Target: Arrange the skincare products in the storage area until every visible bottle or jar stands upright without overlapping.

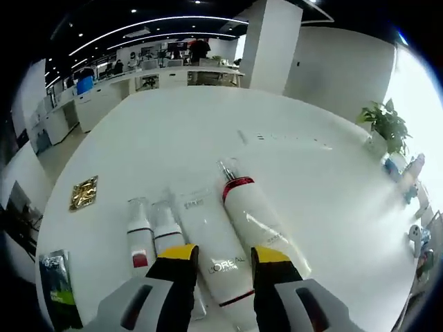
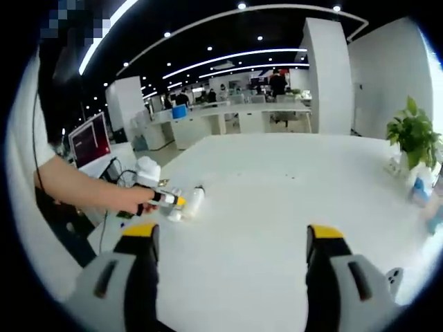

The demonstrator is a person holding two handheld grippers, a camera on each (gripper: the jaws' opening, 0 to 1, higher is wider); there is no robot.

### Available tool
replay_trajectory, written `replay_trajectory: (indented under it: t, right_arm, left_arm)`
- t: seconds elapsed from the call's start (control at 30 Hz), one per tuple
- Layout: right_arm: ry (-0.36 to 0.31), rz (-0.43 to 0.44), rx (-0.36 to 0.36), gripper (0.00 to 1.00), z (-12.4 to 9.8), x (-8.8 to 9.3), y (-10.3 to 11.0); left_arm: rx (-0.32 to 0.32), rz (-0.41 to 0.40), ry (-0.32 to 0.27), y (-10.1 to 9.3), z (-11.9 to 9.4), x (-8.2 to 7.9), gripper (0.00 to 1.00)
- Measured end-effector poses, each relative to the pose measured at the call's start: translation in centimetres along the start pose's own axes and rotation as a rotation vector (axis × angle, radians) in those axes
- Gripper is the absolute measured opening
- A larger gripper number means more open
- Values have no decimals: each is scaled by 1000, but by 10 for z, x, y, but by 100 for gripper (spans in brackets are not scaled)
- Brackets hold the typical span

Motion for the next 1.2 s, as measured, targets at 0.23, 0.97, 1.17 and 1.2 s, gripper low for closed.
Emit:
replay_trajectory:
  t: [0.23,0.97,1.17,1.2]
  right_arm:
    - [5,4,-6,89,2,0,-1]
    - [9,-9,-7,87,14,-8,-2]
    - [-5,7,15,87,9,-9,-4]
    - [-2,10,19,86,8,-8,-4]
  left_arm:
    - [-10,-88,92,9,11,10,42]
    - [-98,59,73,13,34,-16,35]
    - [-105,42,70,14,35,-15,32]
    - [-104,40,72,14,35,-15,31]
Point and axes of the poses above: the point that each gripper's makers call its tool centre point, and the gripper's own axes: z roughly forward along the fingers, y roughly to its left, x roughly out of its underside, the point moved 7 cm from there along -z, roughly backward along the fingers, and after that the axes turned 3 degrees about -z, right-handed, at the moved point
